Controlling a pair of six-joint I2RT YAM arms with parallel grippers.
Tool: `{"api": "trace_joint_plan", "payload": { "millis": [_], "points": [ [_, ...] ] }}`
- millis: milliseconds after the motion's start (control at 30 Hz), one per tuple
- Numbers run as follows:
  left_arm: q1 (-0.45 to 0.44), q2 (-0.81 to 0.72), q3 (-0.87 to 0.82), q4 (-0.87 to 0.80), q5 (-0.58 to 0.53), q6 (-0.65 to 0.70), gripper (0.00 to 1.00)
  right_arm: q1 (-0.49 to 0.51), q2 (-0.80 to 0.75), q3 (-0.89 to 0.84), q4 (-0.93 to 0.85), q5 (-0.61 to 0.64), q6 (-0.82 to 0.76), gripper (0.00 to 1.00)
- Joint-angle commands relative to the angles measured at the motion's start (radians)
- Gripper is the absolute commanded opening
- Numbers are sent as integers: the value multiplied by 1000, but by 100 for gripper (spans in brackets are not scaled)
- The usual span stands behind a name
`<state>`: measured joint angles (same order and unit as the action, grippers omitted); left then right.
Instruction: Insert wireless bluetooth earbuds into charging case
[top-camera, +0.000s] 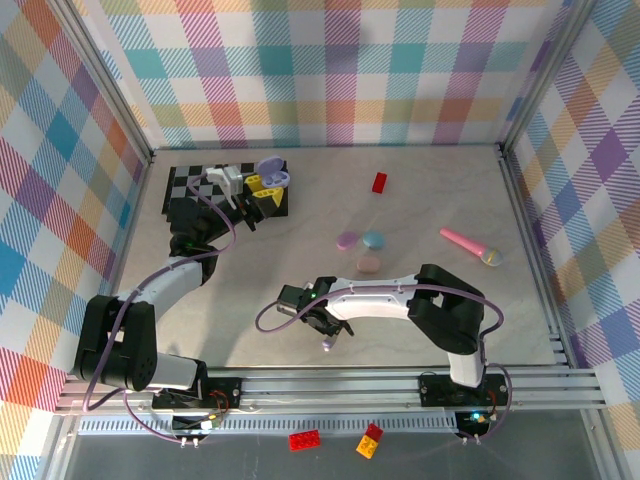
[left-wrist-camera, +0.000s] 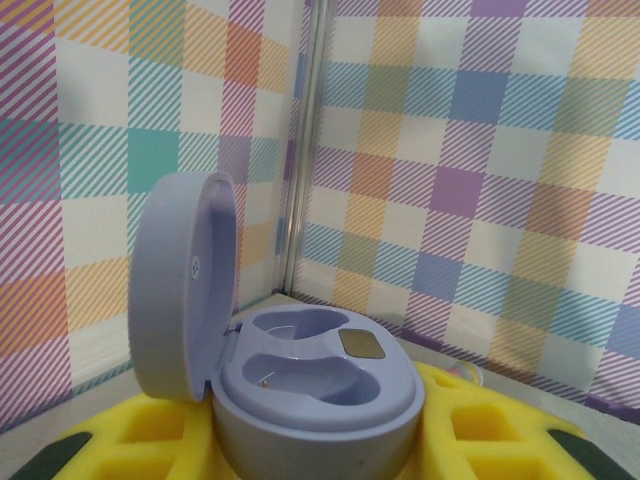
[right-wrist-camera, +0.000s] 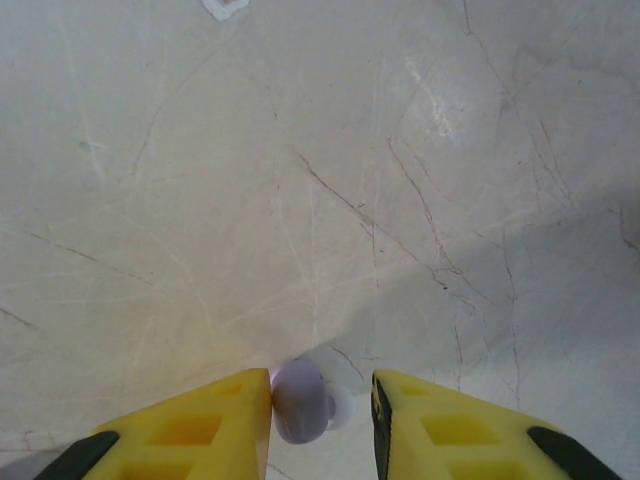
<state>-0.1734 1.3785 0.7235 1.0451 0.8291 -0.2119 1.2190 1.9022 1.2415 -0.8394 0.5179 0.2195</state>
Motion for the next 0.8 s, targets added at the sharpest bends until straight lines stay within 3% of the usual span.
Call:
{"api": "trace_joint_plan", "payload": {
  "millis": [0, 300, 767],
  "points": [
    [14, -16, 20, 19, 30, 8, 25, 5, 14, 5, -35, -13, -3, 31],
    [14, -16, 19, 23, 36, 3, 25, 4, 24, 6, -50, -19, -7, 30],
    [13, -15, 19, 23, 45, -1, 25, 3, 48, 4, -44, -26, -5, 19]
  ]
}}
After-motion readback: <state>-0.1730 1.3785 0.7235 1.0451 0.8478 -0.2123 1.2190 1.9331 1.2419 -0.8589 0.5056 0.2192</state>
